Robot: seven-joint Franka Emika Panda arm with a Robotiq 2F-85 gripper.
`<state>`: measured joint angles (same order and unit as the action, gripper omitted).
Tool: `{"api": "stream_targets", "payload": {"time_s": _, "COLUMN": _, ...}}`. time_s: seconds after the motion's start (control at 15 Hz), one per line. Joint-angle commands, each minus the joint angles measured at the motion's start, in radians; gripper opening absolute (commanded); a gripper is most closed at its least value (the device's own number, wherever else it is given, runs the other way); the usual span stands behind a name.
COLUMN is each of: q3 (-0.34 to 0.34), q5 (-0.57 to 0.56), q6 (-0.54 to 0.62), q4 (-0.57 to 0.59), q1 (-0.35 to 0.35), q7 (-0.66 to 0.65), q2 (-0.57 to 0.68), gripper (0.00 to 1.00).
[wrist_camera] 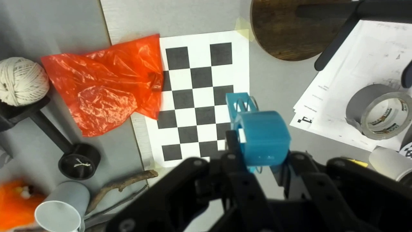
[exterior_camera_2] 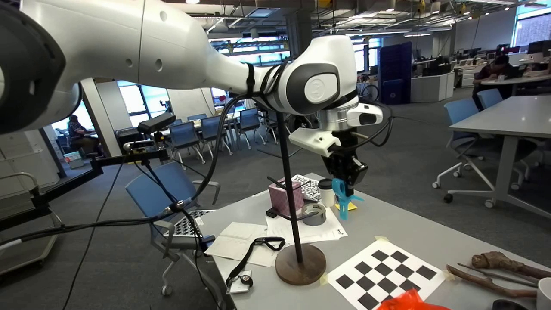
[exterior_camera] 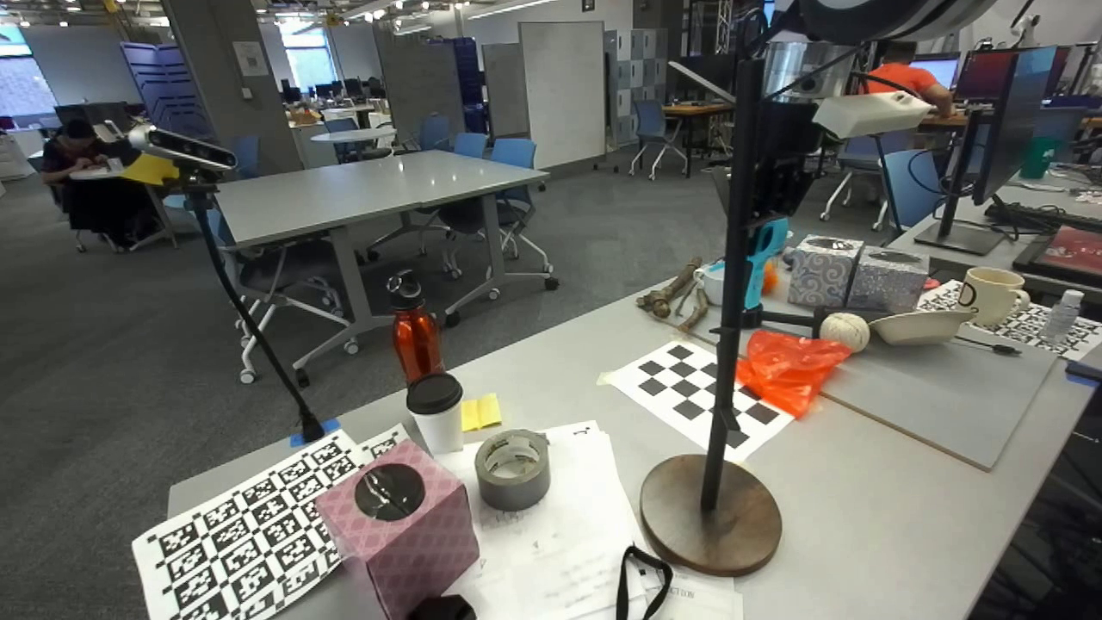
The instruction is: Hang the peg on the stand
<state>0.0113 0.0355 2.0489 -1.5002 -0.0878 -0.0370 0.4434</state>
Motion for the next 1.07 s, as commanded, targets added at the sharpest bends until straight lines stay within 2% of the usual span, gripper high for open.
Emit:
{"api": "stream_targets", "payload": {"time_s": 0.0, "q3": -0.005, "q5": 0.038, "q6": 0.036, "q4": 0.038, "q1": 0.004, "q7": 0.016, "q2": 0.026, "gripper": 0.06}}
{"api": "stream_targets", "payload": {"time_s": 0.47, "q3": -0.014, "q5": 0.106, "q6": 0.070, "q4": 0.039, "q1": -0.002, "q7": 0.016, "q2": 0.039, "gripper": 0.06}}
{"api": "stream_targets", "payload": {"time_s": 1.0, "q3": 0.004, "q5": 0.054, "q6": 0.029, "q4": 0.040, "q1": 0.029, "q7": -0.023, "q2": 0.029, "gripper": 0.06}}
